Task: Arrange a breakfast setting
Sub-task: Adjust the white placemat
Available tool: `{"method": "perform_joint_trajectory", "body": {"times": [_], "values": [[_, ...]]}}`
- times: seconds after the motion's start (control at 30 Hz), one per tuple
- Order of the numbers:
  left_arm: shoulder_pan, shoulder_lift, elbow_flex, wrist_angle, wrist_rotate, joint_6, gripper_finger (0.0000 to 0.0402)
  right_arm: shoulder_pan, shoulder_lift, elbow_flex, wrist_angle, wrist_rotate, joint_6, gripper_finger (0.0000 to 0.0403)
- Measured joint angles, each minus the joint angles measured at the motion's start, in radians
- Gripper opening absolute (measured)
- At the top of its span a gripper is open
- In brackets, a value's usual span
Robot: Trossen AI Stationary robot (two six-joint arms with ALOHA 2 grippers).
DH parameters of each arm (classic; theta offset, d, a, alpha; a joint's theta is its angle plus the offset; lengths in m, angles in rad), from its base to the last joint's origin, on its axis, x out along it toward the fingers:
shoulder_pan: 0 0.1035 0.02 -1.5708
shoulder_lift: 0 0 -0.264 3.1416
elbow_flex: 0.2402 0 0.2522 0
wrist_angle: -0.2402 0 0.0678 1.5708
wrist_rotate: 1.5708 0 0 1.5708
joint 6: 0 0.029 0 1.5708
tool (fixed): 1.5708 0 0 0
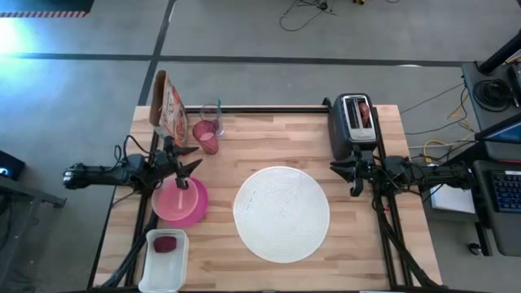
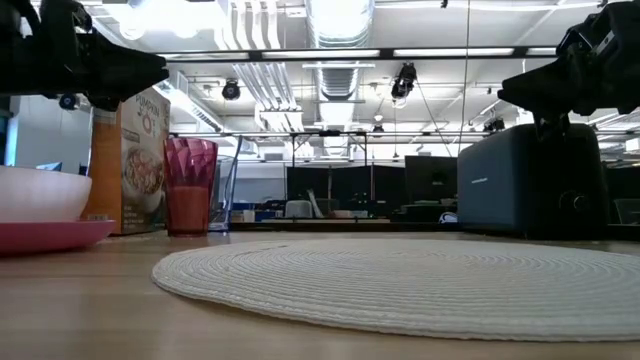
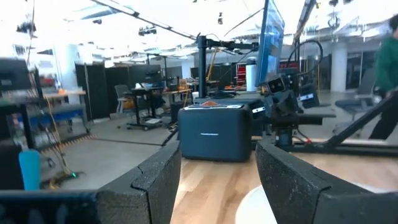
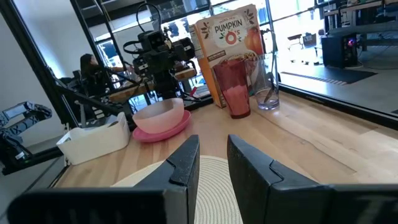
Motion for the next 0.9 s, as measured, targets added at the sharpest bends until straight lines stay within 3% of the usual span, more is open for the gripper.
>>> {"method": "perform_joint_trajectory", "body": {"times": [0.13,0.4,0.63,0.9], "values": [[0.000,0.026,0.022,-0.049,-0.001,-0.097,0.0191,0.000,0.000,0.000,0.000,0.000,0.000,0.0073],[0.000,0.181,0.179,-0.247,-0.001,-0.301,0.0191,0.000,0.000,0.000,0.000,0.000,0.000,0.0073],[0.000,0.340,0.254,-0.315,0.060,-0.667,0.0191,0.000,0.000,0.000,0.000,0.000,0.000,0.0073],[0.000,0.538,0.378,-0.475,0.129,-0.800,0.0191,0.000,0.000,0.000,0.000,0.000,0.000,0.0073]]}}
